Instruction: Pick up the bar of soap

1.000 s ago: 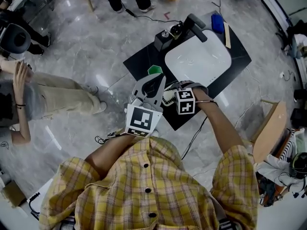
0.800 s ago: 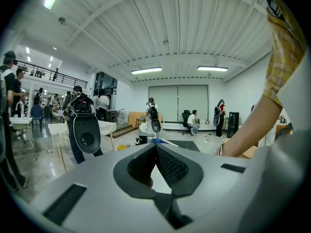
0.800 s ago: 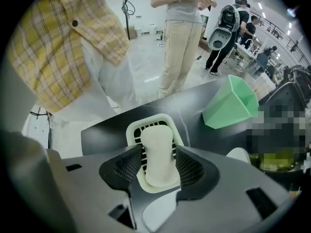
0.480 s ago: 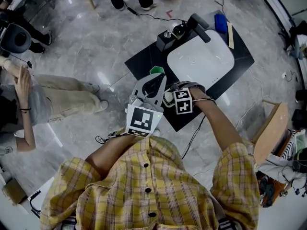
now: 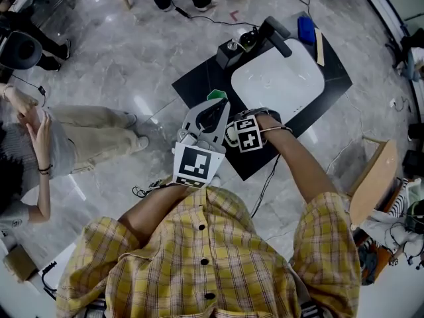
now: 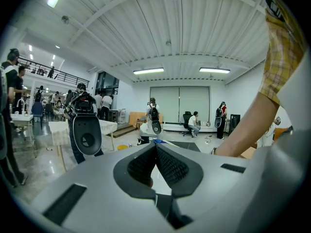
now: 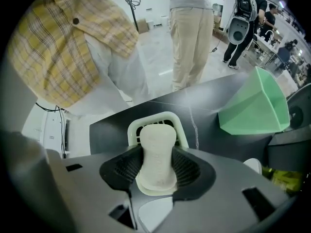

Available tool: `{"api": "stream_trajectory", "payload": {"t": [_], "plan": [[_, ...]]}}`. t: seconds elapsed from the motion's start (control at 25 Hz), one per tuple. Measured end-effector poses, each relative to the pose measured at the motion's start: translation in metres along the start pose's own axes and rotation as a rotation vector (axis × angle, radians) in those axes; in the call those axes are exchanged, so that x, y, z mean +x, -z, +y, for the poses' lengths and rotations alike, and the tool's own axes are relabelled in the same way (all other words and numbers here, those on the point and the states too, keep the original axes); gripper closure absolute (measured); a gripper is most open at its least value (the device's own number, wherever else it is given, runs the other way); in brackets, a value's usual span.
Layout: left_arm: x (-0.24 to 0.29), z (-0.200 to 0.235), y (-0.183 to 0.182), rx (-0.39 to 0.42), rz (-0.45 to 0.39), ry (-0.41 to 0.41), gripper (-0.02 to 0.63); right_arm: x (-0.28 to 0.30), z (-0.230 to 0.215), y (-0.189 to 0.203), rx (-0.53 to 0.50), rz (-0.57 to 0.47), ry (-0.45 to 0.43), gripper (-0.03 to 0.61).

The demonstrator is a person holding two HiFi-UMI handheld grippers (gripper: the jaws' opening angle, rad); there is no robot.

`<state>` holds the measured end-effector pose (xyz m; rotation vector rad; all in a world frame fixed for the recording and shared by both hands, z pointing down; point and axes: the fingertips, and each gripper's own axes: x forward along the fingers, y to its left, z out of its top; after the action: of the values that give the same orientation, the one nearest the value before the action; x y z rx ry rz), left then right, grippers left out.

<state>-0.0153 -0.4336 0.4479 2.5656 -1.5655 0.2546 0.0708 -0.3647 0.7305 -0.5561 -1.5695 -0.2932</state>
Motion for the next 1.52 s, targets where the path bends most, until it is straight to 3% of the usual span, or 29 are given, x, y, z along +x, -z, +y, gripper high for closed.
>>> {"api": "stream_trajectory", "payload": {"t": [0.32, 0.52, 0.68, 1.0, 1.52], "plan": [[0.001, 0.0, 0.007, -0.036, 0.023, 0.033, 0.603, -0.002, 0.0, -0.001, 0.04, -0.013, -0.074, 0.374], [-0.002, -0.003, 0.003, -0.029, 0.017, 0.039, 0.603, -0.006, 0.0, 0.004, 0.083, -0.025, -0.061, 0.374], [-0.004, -0.007, 0.002, -0.024, 0.017, 0.045, 0.603, -0.019, 0.001, -0.004, 0.149, -0.106, -0.033, 0.379], [-0.011, -0.016, -0.009, -0.021, 0.004, 0.043, 0.603, -0.057, 0.002, -0.009, 0.349, -0.319, 0.093, 0.382], [-0.034, -0.054, -0.022, 0.028, -0.021, 0.04, 0.603, -0.13, 0.024, -0.019, 0.74, -0.755, 0.419, 0.382]]}}
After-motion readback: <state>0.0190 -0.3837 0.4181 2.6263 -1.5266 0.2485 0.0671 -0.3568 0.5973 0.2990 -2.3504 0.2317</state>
